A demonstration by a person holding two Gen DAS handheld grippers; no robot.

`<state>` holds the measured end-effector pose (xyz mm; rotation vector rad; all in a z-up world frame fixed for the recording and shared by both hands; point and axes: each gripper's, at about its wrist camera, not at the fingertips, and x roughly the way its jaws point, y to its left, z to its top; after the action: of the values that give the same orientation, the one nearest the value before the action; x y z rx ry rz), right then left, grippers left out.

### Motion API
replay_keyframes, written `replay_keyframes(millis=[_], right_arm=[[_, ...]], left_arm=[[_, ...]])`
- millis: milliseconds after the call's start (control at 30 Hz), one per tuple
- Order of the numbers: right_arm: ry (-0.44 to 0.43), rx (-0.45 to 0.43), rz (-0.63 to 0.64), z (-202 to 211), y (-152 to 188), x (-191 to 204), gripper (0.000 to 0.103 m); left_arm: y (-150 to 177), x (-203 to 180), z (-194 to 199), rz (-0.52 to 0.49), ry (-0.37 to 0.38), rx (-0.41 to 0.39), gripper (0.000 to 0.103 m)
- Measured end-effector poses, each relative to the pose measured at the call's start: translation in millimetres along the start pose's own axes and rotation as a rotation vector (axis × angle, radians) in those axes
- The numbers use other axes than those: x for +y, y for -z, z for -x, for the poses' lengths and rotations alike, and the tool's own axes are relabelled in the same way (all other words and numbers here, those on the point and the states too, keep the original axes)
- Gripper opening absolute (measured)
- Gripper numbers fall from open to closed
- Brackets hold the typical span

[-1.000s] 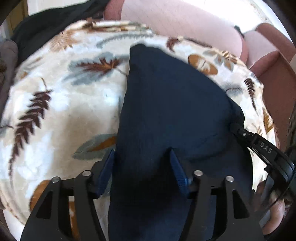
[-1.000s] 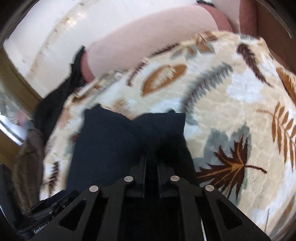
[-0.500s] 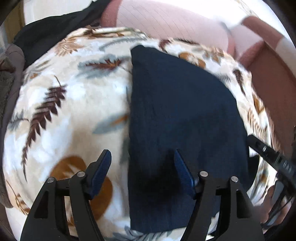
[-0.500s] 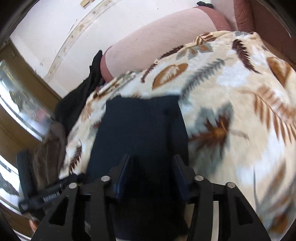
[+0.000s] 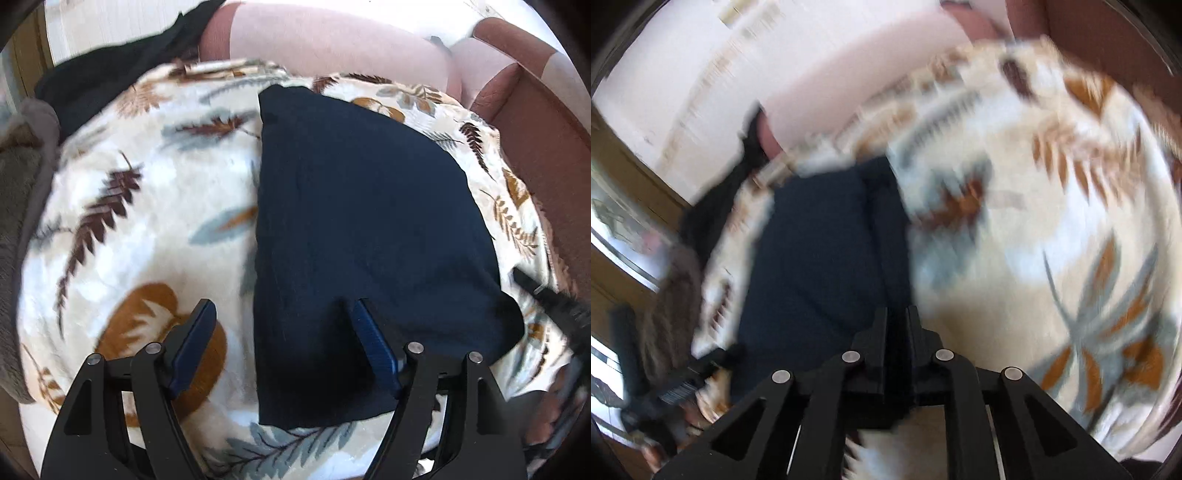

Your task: Fold large clothes

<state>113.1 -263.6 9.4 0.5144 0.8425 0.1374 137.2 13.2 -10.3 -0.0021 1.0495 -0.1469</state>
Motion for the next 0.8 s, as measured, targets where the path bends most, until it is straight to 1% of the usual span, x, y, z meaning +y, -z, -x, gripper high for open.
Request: replay_keyframes(millis=[33,67,100,133,167,200,233,267,300,333,367,400,433,500,567,633,700,733,767,800], right_arm=[[-0.014,-0.033,0.02,2,-2,8,0.023],[-0.021,-0.05,0.041,1,-3,14,0.027],[-0.021,-0.054,0.057,-2,-3,17,0.028],[-0.001,-0.048,0.089,-11,-1,20,0.028],[0.047,-0.025,0.132,-26,4,21,0.027],[0.13,0.032,0.181,-47,9,20,0.025],[0.206,0.111,0.213,-68,15,15,0.024],[0.216,0.125,0.208,-73,18,12,0.023],[0.207,0.1,0.184,-67,17,12,0.024],[0.195,0.078,0.158,-60,11,13,0.024],[0.176,0.046,0.139,-53,3,16,0.025],[0.164,0.013,0.128,-47,-4,20,0.029],[0.148,-0.03,0.116,-42,-15,26,0.029],[0.102,-0.059,0.104,-41,-30,35,0.029],[0.084,-0.066,0.105,-52,-44,43,0.03],[0.094,-0.062,0.099,-70,-54,44,0.03],[0.122,-0.021,0.065,-93,-56,34,0.029],[0.179,0.01,0.063,-110,-56,27,0.028],[0.229,0.041,0.07,-124,-54,20,0.031],[0.264,0.078,0.069,-139,-50,11,0.046]], left_arm=[[-1,-2,-3,-0.005,-0.014,0.005,0.077],[-1,-3,-8,-0.003,-0.022,0.016,0.077],[0,-4,-15,0.001,-0.03,0.034,0.077],[2,-3,-24,0.009,-0.031,0.055,0.077],[2,-2,-28,0.015,-0.03,0.062,0.077],[3,0,-29,0.027,-0.024,0.069,0.077],[2,3,-29,0.04,-0.006,0.077,0.077],[-1,5,-27,0.046,0.018,0.083,0.077],[-3,9,-23,0.053,0.043,0.079,0.077],[-7,13,-16,0.061,0.058,0.053,0.077],[-11,16,-12,0.068,0.06,0.026,0.077],[-17,19,-8,0.077,0.059,0.0,0.077],[-26,21,-8,0.086,0.059,-0.015,0.077],[-42,23,-16,0.098,0.045,-0.012,0.077],[-56,21,-27,0.116,0.02,-0.014,0.077],[-65,18,-39,0.126,0.002,-0.006,0.077],[-69,16,-53,0.128,-0.008,0.014,0.077],[-69,14,-61,0.127,-0.013,0.026,0.077],[-69,13,-66,0.128,-0.009,0.033,0.078],[-68,14,-69,0.133,0.001,0.035,0.078]])
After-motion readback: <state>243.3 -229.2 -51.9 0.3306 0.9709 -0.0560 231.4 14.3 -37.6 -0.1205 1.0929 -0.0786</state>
